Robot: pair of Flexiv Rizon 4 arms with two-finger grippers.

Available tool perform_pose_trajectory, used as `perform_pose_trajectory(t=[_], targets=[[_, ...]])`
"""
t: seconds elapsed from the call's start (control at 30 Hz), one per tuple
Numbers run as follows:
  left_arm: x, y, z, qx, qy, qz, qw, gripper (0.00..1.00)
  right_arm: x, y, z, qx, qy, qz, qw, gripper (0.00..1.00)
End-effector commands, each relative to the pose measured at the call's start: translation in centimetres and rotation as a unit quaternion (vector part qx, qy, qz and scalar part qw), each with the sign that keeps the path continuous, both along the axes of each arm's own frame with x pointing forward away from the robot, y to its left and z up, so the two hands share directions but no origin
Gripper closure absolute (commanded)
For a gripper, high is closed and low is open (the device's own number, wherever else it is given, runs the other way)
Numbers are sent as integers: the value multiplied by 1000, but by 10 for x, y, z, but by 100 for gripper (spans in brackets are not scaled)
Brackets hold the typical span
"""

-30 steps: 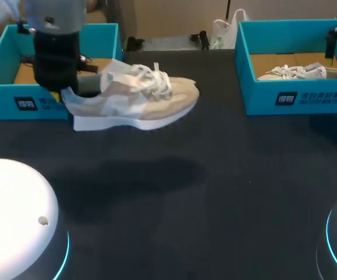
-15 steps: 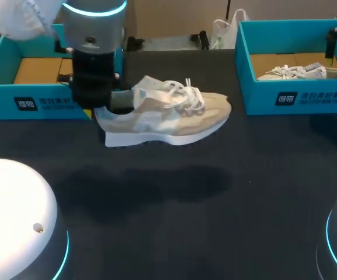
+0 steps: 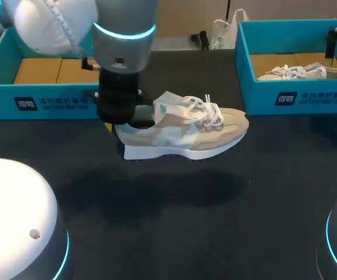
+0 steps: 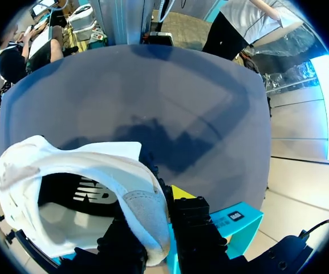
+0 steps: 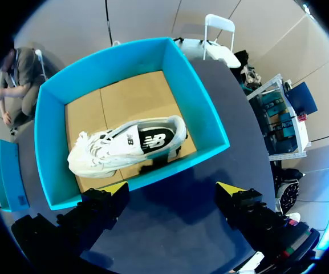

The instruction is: Take the shoe out of the shoebox, open the shoe tongue, remove and reinsert the insole, then place the shoe into the shoebox

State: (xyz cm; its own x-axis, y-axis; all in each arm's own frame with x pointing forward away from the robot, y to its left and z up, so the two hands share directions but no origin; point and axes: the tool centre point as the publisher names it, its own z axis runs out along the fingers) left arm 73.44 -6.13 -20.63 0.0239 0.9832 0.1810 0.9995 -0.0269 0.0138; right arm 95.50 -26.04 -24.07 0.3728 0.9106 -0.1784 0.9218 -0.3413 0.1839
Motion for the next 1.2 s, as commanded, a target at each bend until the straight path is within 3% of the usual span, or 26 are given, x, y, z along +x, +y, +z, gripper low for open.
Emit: perform_pose_trajectory(t=[0.03,0.77,0.97,1.2], targets=[[-1,-7,-2,6,-1,1,1000,100,0,0,0,1,-1,0,1000,0],[-3,-9,-9,-7,6,22,1000,100,0,0,0,1,-1,0,1000,0],[-1,-22,-30,-3,8,30,1000,100,0,0,0,1,-1,0,1000,0],[-5,-36,-69,9,-7,36,999,100,0,0,0,1,-1,0,1000,0]])
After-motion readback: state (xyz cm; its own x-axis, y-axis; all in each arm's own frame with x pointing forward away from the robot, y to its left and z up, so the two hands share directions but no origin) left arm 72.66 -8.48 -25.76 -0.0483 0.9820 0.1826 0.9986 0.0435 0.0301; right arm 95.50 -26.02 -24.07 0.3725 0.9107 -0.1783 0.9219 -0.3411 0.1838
